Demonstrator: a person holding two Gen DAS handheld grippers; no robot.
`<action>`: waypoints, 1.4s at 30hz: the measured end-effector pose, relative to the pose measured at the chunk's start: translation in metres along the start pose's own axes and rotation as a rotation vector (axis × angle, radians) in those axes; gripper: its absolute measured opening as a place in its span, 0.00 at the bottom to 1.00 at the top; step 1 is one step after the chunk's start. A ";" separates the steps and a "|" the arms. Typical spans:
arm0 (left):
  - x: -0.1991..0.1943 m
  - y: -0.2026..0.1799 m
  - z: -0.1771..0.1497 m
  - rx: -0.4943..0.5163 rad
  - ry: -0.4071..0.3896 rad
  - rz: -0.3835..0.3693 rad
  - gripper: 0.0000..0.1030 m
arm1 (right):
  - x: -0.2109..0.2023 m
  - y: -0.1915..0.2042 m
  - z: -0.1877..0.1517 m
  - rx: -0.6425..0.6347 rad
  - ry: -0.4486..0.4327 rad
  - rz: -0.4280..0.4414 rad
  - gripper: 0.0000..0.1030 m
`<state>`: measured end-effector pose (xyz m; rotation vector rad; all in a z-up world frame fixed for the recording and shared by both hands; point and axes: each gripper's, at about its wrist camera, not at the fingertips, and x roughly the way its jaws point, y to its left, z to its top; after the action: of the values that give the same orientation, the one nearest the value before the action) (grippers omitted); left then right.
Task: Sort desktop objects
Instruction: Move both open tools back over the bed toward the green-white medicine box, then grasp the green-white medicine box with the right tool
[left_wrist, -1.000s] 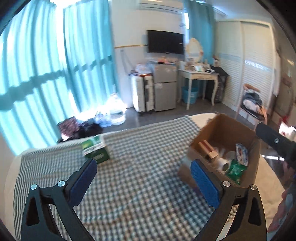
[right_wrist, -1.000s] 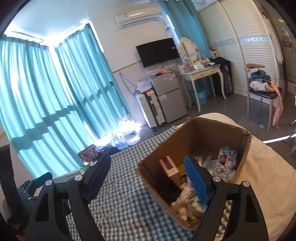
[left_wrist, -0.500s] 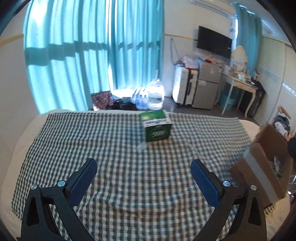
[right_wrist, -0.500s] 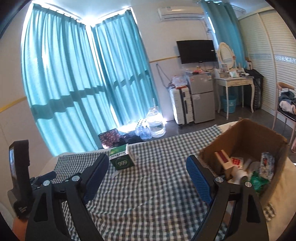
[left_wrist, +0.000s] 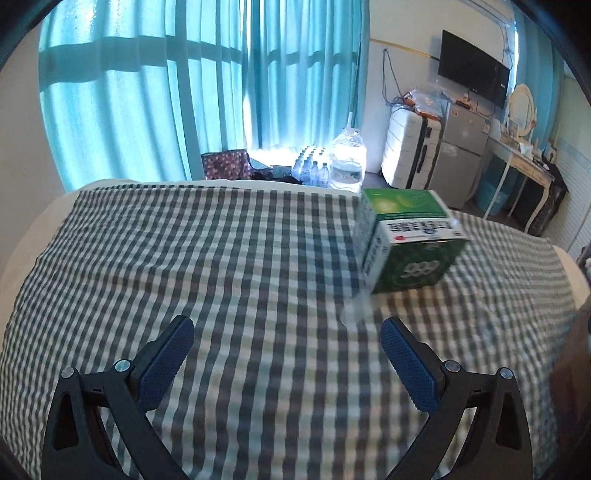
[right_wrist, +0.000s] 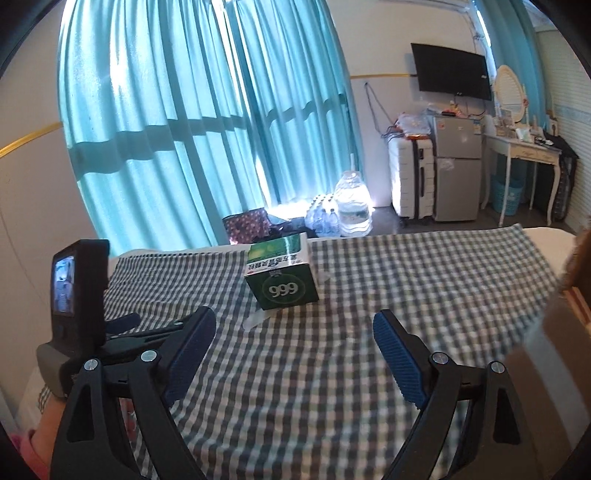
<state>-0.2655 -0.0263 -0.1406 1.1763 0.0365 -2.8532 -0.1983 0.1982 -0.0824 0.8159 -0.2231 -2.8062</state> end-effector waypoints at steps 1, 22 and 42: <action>0.011 -0.001 -0.001 -0.004 0.012 0.005 1.00 | 0.016 0.001 0.001 -0.007 0.011 0.008 0.85; 0.063 0.053 -0.037 -0.134 0.119 0.035 1.00 | 0.171 0.055 0.023 -0.242 0.000 -0.105 0.85; 0.072 0.048 -0.024 -0.092 0.124 0.025 1.00 | 0.185 0.057 0.019 -0.324 0.056 0.030 0.94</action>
<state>-0.2967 -0.0767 -0.2083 1.3234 0.1547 -2.7213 -0.3517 0.1003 -0.1498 0.8023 0.2210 -2.6848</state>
